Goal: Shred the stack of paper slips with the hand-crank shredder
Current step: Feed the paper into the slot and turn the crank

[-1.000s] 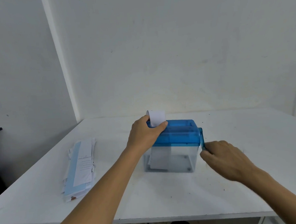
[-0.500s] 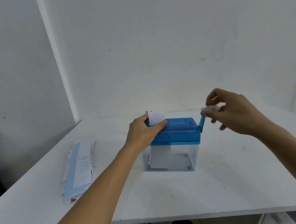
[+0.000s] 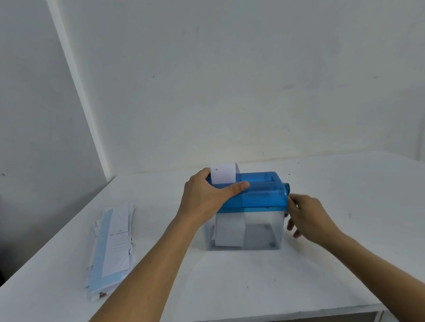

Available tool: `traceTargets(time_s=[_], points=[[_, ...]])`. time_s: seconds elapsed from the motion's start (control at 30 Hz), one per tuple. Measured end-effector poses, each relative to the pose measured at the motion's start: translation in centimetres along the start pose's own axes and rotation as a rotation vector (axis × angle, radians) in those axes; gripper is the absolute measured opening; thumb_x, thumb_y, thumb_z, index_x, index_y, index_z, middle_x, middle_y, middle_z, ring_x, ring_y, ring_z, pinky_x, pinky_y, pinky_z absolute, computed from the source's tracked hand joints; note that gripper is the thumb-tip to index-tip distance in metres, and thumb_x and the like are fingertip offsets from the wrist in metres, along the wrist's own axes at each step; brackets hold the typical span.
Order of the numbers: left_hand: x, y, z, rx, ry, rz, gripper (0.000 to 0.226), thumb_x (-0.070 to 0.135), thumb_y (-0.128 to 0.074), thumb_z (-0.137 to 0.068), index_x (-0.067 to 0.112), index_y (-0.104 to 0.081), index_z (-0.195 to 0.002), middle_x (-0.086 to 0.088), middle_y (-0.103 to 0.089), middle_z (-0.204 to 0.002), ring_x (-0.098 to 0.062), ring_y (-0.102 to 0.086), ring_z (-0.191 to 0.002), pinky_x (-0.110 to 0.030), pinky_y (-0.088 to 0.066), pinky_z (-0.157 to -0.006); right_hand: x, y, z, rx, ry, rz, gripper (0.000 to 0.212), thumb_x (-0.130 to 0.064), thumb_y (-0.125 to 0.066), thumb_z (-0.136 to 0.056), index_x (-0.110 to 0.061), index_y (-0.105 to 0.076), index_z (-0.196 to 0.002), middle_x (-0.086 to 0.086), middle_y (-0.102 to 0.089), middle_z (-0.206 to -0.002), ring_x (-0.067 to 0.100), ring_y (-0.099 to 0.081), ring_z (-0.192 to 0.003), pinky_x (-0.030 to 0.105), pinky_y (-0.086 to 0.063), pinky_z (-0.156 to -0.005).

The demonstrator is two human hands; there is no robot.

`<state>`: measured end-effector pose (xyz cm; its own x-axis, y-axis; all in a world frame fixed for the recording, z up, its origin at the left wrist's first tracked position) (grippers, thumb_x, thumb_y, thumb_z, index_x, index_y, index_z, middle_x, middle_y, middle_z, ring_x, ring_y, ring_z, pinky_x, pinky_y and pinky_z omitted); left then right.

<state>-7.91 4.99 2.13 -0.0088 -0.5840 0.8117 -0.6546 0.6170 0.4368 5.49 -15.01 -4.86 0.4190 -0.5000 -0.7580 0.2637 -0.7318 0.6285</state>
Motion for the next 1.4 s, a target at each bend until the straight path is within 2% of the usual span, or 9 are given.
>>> traceTargets(time_s=[0.13,0.3,0.47,0.57,0.67,0.83,1.07,1.23,1.4], points=[[-0.4,0.0,0.0,0.014,0.022,0.001,0.064,0.069,-0.083,-0.058,0.025,-0.063,-0.1,0.01,-0.065,-0.099,-0.007,-0.061,-0.088,-0.026,-0.057,-0.073,0.6,-0.3,2.7,-0.023,-0.024,-0.055,0.042,-0.037,-0.039,-0.106,-0.01,-0.067,-0.09,0.007,-0.066,-0.079,0.017,-0.063,-0.06,0.028,-0.056,-0.051],[-0.5,-0.1,0.0,-0.019,0.041,0.004,0.084,0.078,-0.079,-0.048,0.018,-0.065,-0.105,0.003,-0.067,-0.102,-0.015,-0.063,-0.092,-0.038,-0.059,-0.081,-1.0,2.0,5.5,-0.148,0.139,-0.069,0.04,-0.037,-0.049,-0.103,-0.011,-0.069,-0.081,0.005,-0.066,-0.071,0.021,-0.065,-0.059,0.033,-0.057,-0.051],[-0.1,0.0,-0.1,-0.07,0.051,-0.014,0.06,0.067,-0.084,-0.059,0.026,-0.065,-0.099,0.012,-0.067,-0.097,-0.006,-0.062,-0.087,-0.024,-0.053,-0.066,-5.1,5.2,6.5,-0.271,0.331,-0.005,0.02,-0.021,-0.073,-0.09,-0.021,-0.069,-0.071,-0.001,-0.065,-0.062,0.017,-0.065,-0.057,0.03,-0.056,-0.054],[0.2,0.0,0.1,-0.098,0.044,-0.019,0.049,0.064,-0.085,-0.061,0.034,-0.063,-0.094,0.017,-0.066,-0.094,-0.001,-0.061,-0.082,-0.015,-0.044,-0.059,-7.7,7.6,5.3,-0.188,0.382,-0.025,0.021,-0.028,-0.077,-0.085,-0.017,-0.072,-0.068,0.005,-0.066,-0.059,0.015,-0.064,-0.054,0.027,-0.054,-0.052],[0.1,0.1,0.1,-0.104,0.049,-0.017,0.044,0.062,-0.086,-0.061,0.038,-0.061,-0.089,0.02,-0.066,-0.092,0.002,-0.061,-0.081,-0.011,-0.044,-0.057,-8.9,9.4,3.2,-0.013,0.408,-0.05,0.024,-0.038,-0.077,-0.078,-0.016,-0.072,-0.087,0.002,-0.07,-0.072,0.013,-0.066,-0.059,0.026,-0.055,-0.052],[0.0,0.1,0.3,-0.086,0.058,0.03,0.058,0.061,-0.087,-0.059,0.034,-0.062,-0.105,0.022,-0.064,-0.097,0.004,-0.059,-0.086,-0.01,-0.044,-0.059,-7.7,8.6,-0.6,0.195,0.378,-0.174,0.024,-0.029,-0.073,-0.089,-0.02,-0.055,-0.103,-0.002,-0.063,-0.099,0.018,-0.069,-0.071,0.032,-0.059,-0.052],[-0.1,0.0,0.4,-0.074,0.063,0.043,0.065,0.064,-0.085,-0.058,0.031,-0.059,-0.108,0.024,-0.06,-0.099,0.004,-0.057,-0.087,-0.012,-0.043,-0.061,-2.9,3.6,-2.6,0.225,0.153,-0.254,0.023,-0.03,-0.055,-0.102,-0.009,-0.056,-0.094,0.01,-0.064,-0.09,0.022,-0.064,-0.069,0.036,-0.06,-0.053],[0.0,-0.1,0.4,-0.062,0.058,0.033,0.059,0.065,-0.084,-0.059,0.033,-0.058,-0.101,0.024,-0.06,-0.097,0.003,-0.057,-0.087,-0.013,-0.043,-0.06,0.1,0.7,-0.3,0.191,0.077,-0.221,0.022,-0.014,-0.043,-0.105,-0.003,-0.055,-0.09,0.008,-0.062,-0.076,0.019,-0.058,-0.06,0.026,-0.051,-0.046],[0.0,0.0,0.5,-0.044,0.063,0.031,0.065,0.066,-0.085,-0.059,0.03,-0.06,-0.107,0.021,-0.062,-0.101,0.0,-0.058,-0.091,-0.016,-0.045,-0.063,0.9,-0.1,3.0,0.121,0.083,-0.198,0.033,-0.028,-0.04,-0.107,-0.01,-0.057,-0.085,0.009,-0.063,-0.072,0.017,-0.06,-0.057,0.024,-0.05,-0.048]])
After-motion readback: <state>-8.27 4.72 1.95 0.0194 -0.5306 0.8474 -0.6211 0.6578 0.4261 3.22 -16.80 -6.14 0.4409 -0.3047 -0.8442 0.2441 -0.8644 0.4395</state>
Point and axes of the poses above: each hand's wrist, its own z-axis away from the middle knuckle, its own y-axis out of the back of the hand, x = y × z, the point moved 7 cm from there along -z, towards the middle knuckle
